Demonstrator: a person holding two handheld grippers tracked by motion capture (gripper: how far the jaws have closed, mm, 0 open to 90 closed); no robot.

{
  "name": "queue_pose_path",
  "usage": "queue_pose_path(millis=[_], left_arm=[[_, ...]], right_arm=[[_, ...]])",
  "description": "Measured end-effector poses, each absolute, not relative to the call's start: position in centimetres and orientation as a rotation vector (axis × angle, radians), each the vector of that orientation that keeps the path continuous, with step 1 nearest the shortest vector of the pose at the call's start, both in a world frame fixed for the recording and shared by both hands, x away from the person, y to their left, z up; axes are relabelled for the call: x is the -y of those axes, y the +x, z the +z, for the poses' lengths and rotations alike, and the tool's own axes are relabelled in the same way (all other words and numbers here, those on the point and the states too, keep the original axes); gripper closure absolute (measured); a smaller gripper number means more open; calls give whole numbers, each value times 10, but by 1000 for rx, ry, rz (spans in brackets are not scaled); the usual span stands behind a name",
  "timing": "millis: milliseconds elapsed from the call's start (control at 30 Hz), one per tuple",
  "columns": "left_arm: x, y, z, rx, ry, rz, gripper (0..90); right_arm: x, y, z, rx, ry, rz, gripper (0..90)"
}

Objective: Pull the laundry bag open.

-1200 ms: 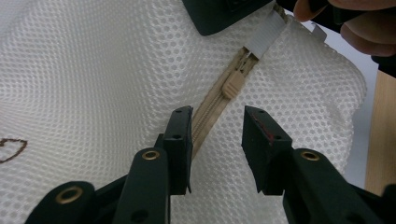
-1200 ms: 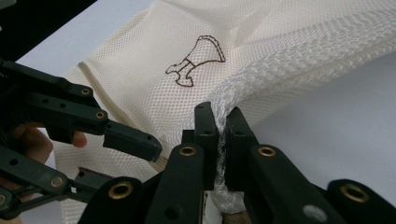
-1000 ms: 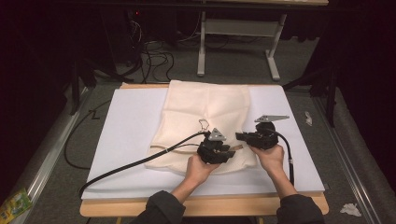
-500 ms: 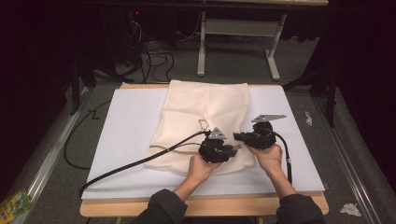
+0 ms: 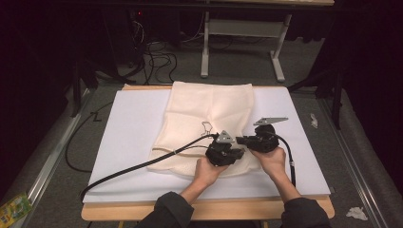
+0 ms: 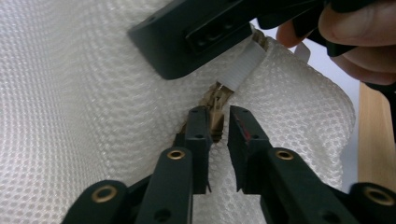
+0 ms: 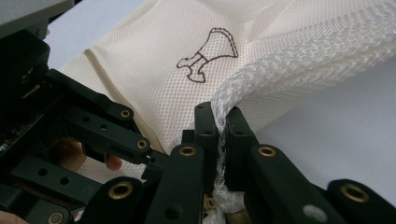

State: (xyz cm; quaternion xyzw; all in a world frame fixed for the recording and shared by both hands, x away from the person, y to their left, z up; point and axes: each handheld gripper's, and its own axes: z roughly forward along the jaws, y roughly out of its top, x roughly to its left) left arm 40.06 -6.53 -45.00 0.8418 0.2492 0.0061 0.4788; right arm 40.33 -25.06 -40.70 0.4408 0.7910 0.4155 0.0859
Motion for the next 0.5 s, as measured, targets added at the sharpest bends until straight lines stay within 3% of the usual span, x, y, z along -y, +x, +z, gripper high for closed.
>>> queue_pose_path(millis=[100, 500], left_arm=[[65, 399, -450, -595, 2066, 19, 861], [57, 400, -444, -600, 2091, 7, 872]], right_arm=[[252, 403, -407, -2362, 1316, 1229, 880], [257, 402, -408, -2386, 1306, 1228, 882]])
